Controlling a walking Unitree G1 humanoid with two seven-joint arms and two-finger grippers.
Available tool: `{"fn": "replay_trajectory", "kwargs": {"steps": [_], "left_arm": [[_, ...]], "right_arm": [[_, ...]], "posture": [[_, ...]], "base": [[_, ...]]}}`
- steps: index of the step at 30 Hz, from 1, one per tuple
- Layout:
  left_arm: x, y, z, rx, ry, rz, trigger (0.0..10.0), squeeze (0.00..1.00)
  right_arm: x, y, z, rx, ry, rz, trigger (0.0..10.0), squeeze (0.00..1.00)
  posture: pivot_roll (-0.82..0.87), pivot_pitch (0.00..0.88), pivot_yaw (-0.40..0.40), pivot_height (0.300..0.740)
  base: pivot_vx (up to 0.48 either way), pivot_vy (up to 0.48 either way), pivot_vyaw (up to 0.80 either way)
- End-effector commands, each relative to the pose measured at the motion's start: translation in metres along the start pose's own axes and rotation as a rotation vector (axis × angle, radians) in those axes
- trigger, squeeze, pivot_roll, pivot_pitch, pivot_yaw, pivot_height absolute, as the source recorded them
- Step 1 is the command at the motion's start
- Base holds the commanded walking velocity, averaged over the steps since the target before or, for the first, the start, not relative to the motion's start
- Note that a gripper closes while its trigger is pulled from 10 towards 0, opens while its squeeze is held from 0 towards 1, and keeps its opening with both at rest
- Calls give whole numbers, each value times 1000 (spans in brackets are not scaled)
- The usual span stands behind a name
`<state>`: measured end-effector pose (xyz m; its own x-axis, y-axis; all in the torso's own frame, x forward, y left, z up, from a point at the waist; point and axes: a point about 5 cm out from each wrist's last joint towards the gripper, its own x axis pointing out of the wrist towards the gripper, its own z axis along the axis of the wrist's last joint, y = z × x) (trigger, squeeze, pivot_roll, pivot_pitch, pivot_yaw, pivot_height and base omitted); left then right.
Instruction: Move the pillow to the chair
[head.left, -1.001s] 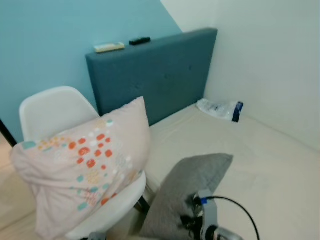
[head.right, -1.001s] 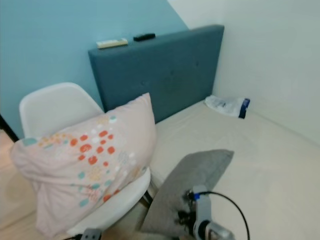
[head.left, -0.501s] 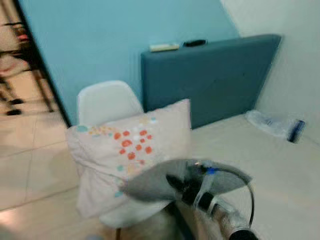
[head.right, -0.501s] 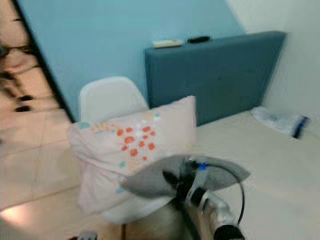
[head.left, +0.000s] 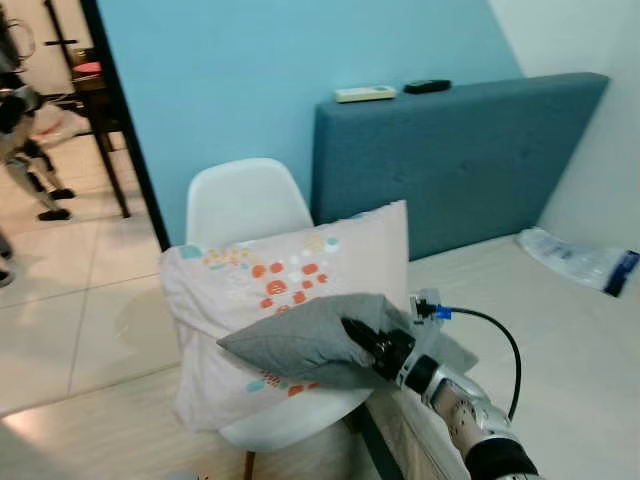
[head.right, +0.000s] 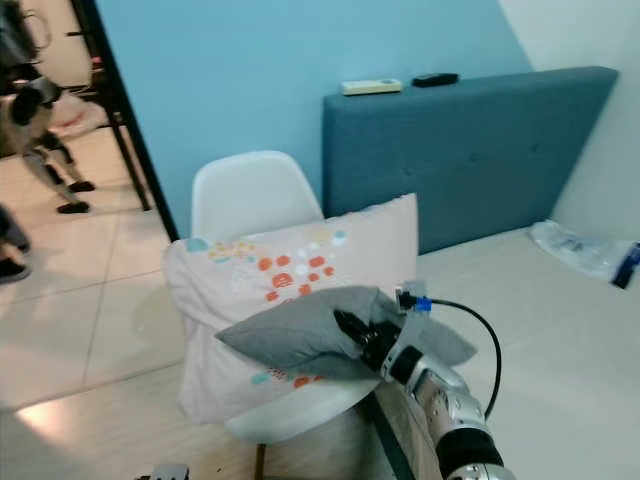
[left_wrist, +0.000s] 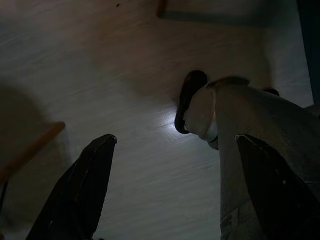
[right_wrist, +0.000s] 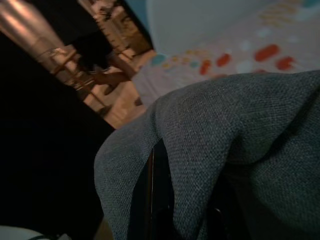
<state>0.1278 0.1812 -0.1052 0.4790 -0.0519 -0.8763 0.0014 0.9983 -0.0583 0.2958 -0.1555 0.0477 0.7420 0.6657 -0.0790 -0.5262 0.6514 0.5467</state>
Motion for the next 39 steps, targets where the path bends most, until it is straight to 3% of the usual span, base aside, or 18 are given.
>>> {"fn": "replay_trajectory", "kwargs": {"steps": [1, 15, 21, 25, 32, 35, 39], "left_arm": [[-1, -5, -11, 0, 48, -11, 10000, 0], [-1, -4, -13, 26, 58, -13, 10000, 0], [-1, -5, -11, 43, 60, -17, 10000, 0], [-1, -5, -10, 56, 63, -14, 10000, 0], [0, -5, -10, 62, 66, -16, 10000, 0], [0, -7, -10, 68, 67, -20, 10000, 0], [0, -7, -10, 68, 66, -22, 10000, 0]], "right_arm": [[5, 4, 7, -37, -4, 11, 10000, 0], [-9, -17, -36, -46, 148, -259, 10000, 0], [-27, -30, -61, -43, 257, -407, 10000, 0], [-48, -36, -84, 17, 331, -525, 10000, 0], [-47, -30, -98, 31, 354, -513, 10000, 0], [-31, -18, -95, 29, 296, -405, 10000, 0], [-25, -15, -92, 27, 277, -366, 10000, 0]], "posture": [[24, 0, -34, 740], [18, 0, -29, 740], [11, 0, -22, 740], [9, 0, -16, 740], [7, 0, -12, 740], [9, 0, -18, 740], [10, 0, -22, 740]], "base": [[-255, 0, 0], [-273, 0, 0], [-281, 0, 0], [-309, 0, 0], [-311, 0, 0], [-310, 0, 0], [-313, 0, 400]]}}
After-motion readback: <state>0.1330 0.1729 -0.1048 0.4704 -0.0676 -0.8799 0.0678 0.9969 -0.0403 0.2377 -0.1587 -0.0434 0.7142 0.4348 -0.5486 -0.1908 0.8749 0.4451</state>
